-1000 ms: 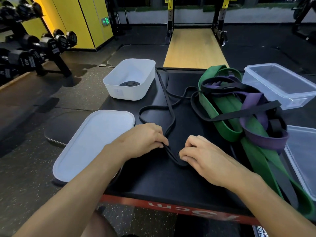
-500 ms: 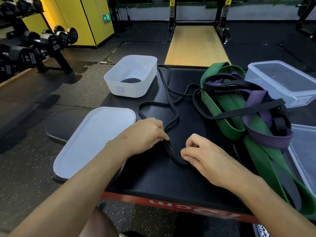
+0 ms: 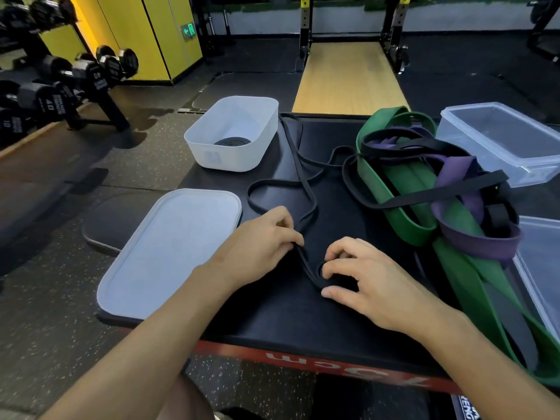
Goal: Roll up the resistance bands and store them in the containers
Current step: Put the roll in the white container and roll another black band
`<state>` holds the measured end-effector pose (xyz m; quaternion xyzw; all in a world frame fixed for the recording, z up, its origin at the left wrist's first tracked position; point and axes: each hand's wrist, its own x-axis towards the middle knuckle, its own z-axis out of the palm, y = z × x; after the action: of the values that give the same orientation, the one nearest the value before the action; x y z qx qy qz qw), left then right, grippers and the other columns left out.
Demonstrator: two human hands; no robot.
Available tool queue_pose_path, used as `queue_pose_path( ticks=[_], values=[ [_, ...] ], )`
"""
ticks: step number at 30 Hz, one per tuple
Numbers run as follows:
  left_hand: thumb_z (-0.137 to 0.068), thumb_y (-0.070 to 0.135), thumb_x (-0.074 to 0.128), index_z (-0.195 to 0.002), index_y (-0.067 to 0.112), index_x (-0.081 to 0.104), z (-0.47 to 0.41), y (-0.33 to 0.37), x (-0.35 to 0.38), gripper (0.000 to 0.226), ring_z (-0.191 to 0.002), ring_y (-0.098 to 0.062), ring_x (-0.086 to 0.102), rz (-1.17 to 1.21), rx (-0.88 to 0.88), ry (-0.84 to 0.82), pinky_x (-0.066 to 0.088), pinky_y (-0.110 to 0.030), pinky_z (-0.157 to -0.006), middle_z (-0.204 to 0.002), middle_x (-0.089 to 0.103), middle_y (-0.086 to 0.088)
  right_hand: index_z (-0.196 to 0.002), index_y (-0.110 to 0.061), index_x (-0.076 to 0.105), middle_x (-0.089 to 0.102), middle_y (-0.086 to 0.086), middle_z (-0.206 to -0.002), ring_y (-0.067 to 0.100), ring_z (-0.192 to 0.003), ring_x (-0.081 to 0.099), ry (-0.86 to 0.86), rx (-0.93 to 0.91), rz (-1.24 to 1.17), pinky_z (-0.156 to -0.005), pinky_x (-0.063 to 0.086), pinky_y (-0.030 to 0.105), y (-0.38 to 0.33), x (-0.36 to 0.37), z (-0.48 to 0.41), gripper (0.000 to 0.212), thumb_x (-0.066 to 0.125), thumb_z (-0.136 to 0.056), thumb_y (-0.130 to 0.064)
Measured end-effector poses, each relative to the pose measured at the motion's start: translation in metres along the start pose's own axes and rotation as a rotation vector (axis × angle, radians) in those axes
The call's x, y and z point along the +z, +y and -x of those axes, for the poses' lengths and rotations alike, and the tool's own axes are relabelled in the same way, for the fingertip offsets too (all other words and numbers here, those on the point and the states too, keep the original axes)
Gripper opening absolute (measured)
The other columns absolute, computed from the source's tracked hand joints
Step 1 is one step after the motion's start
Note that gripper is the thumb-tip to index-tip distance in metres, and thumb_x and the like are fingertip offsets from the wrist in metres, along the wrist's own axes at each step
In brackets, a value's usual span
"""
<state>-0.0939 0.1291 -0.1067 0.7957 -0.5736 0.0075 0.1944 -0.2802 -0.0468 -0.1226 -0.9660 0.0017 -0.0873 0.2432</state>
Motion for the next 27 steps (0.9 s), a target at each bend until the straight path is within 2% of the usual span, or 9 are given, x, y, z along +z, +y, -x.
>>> queue_pose_path(
  ticks=[2, 6, 9, 11, 12, 15, 17, 21, 27],
  values=[
    [-0.098, 0.013, 0.064, -0.114, 0.030, 0.078, -0.005, 0.004, 0.010, 0.026, -0.087, -0.011, 0.061, 0.068, -0.060, 0.065, 0.052, -0.031, -0.078, -0.106, 0.055, 0.014, -0.102, -0.031, 0.074, 0.047, -0.025, -0.113, 0.002, -0.105, 0.050, -0.006, 0.005, -0.006, -0.091, 0.044, 0.021, 0.001, 0.000, 0.000, 0.022, 0.074, -0.088, -0.048],
    [-0.094, -0.002, 0.056, -0.128, 0.028, 0.072, -0.005, 0.022, 0.011, 0.049, -0.105, -0.002, 0.061, 0.357, -0.242, 0.187, 0.051, -0.022, -0.094, -0.109, 0.061, 0.014, -0.104, -0.032, 0.074, 0.047, -0.025, -0.113, 0.002, -0.106, 0.050, -0.015, 0.024, -0.032, -0.092, 0.042, 0.018, 0.001, 0.000, -0.001, 0.022, 0.076, -0.088, -0.046],
    [-0.094, 0.015, 0.067, -0.116, 0.035, 0.073, 0.015, 0.037, 0.006, 0.030, -0.089, -0.001, 0.063, 0.456, -0.530, 0.324, 0.051, -0.019, -0.085, -0.093, 0.067, 0.015, -0.104, -0.031, 0.075, 0.048, -0.024, -0.113, 0.001, -0.105, 0.049, -0.005, 0.031, -0.038, -0.092, 0.042, 0.017, 0.002, 0.000, 0.000, 0.021, 0.077, -0.088, -0.044],
    [-0.092, 0.030, 0.074, -0.095, 0.034, 0.073, 0.028, 0.048, 0.005, 0.006, -0.078, 0.000, 0.064, 0.519, -0.667, 0.274, 0.052, -0.021, -0.077, -0.081, 0.069, 0.014, -0.103, -0.032, 0.074, 0.048, -0.024, -0.113, 0.001, -0.106, 0.049, -0.005, 0.036, -0.042, -0.093, 0.043, 0.018, 0.001, 0.000, 0.001, 0.020, 0.077, -0.088, -0.045],
    [-0.090, 0.036, 0.076, -0.087, 0.033, 0.070, 0.032, 0.054, 0.005, 0.008, -0.075, 0.000, 0.065, 0.540, -0.699, 0.244, 0.052, -0.021, -0.073, -0.079, 0.070, 0.014, -0.102, -0.032, 0.074, 0.047, -0.025, -0.113, 0.000, -0.107, 0.049, -0.005, 0.033, -0.043, -0.093, 0.044, 0.020, 0.001, 0.001, 0.001, 0.019, 0.077, -0.088, -0.045],
    [-0.085, 0.041, 0.082, -0.083, 0.029, 0.057, 0.035, 0.070, 0.004, 0.028, -0.076, 0.003, 0.065, 0.490, -0.697, 0.283, 0.045, -0.011, -0.064, -0.086, 0.065, 0.011, -0.102, -0.033, 0.074, 0.047, -0.025, -0.114, 0.000, -0.108, 0.050, 0.002, 0.030, -0.044, -0.094, 0.046, 0.024, 0.000, 0.002, 0.001, 0.019, 0.077, -0.088, -0.044],
    [-0.085, 0.041, 0.081, -0.081, 0.028, 0.049, 0.037, 0.079, 0.003, 0.035, -0.075, 0.001, 0.062, 0.416, -0.671, 0.325, 0.040, -0.015, -0.063, -0.090, 0.055, 0.010, -0.103, -0.033, 0.073, 0.047, -0.025, -0.114, 0.000, -0.108, 0.050, 0.000, 0.027, -0.045, -0.095, 0.046, 0.025, 0.000, 0.002, 0.001, 0.019, 0.077, -0.088, -0.044],
    [-0.091, 0.063, 0.065, -0.072, 0.028, 0.058, 0.041, 0.091, 0.009, 0.040, -0.071, -0.005, 0.058, 0.203, -0.717, 0.162, 0.046, -0.028, -0.065, -0.078, 0.059, 0.012, -0.101, -0.034, 0.073, 0.048, -0.024, -0.113, 0.001, -0.106, 0.051, 0.009, 0.025, -0.043, -0.094, 0.047, 0.027, 0.000, 0.001, 0.000, 0.018, 0.078, -0.087, -0.044],
    [-0.090, 0.045, 0.074, -0.079, 0.031, 0.068, 0.030, 0.088, 0.017, 0.019, -0.078, -0.003, 0.061, 0.237, -0.687, 0.231, 0.051, -0.026, -0.075, -0.083, 0.062, 0.014, -0.103, -0.032, 0.075, 0.048, -0.024, -0.114, 0.002, -0.106, 0.051, 0.012, 0.015, -0.010, -0.092, 0.049, 0.027, -0.003, 0.001, 0.001, 0.019, 0.077, -0.088, -0.043]
  ],
)
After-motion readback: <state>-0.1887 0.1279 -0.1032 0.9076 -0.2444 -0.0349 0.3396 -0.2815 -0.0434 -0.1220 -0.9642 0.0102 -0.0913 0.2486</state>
